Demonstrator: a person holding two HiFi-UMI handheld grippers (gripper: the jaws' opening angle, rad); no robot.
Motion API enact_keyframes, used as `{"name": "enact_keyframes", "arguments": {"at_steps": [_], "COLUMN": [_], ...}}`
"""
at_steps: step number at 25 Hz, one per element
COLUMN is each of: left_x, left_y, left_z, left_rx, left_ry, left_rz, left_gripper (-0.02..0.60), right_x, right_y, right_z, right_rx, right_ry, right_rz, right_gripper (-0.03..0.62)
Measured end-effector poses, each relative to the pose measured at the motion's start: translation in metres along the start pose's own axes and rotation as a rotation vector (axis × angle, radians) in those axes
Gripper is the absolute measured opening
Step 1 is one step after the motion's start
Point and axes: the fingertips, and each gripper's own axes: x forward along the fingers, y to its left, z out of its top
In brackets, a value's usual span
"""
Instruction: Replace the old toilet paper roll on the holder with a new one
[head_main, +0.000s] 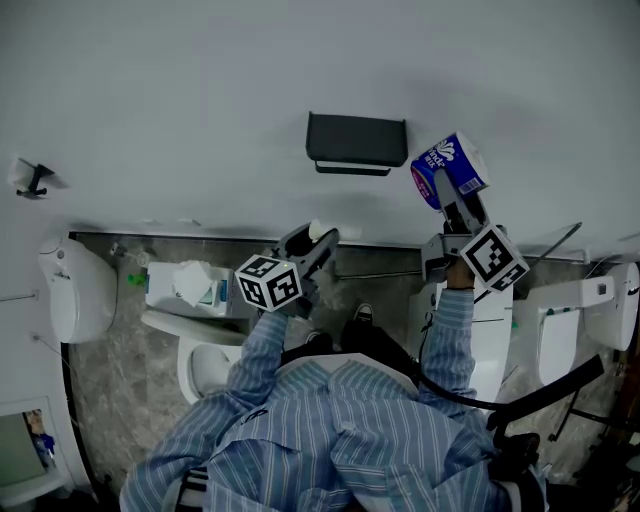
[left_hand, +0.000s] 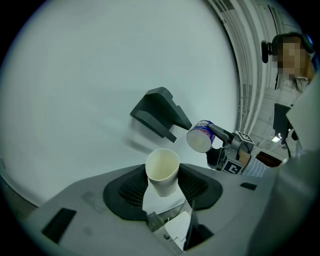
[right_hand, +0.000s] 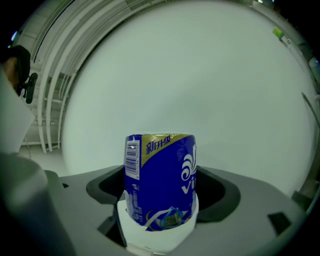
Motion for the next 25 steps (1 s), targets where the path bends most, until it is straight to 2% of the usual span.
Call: {"name": "enact_keyframes", "arguments": {"at_steps": [8,12,25], "left_x": [0.009,0.01,-0.005], "left_y": [-0.001,-0.003,0.008], "left_z": [-0.003,-0.003,-0.002], "left_rx": [0.002,0.003,-0.008], "left_ry": [0.015,0.004,-0.016], "left_rz": [0.008,0.006,0.064], "left_gripper": [0.187,0.187,0.186], "right_x": [0.004,0.011,0.035], "right_y": [-0.031,-0.041,-0.046], "right_z": [-0.035,-0.047,-0.068], "right_rx": [0.15,0.258,0.518], "right_ry": [0.045,0.045,0.022], "right_rz": [-0.003,0.006,0.049], "right_gripper": [0.415,0.416,0.416]}}
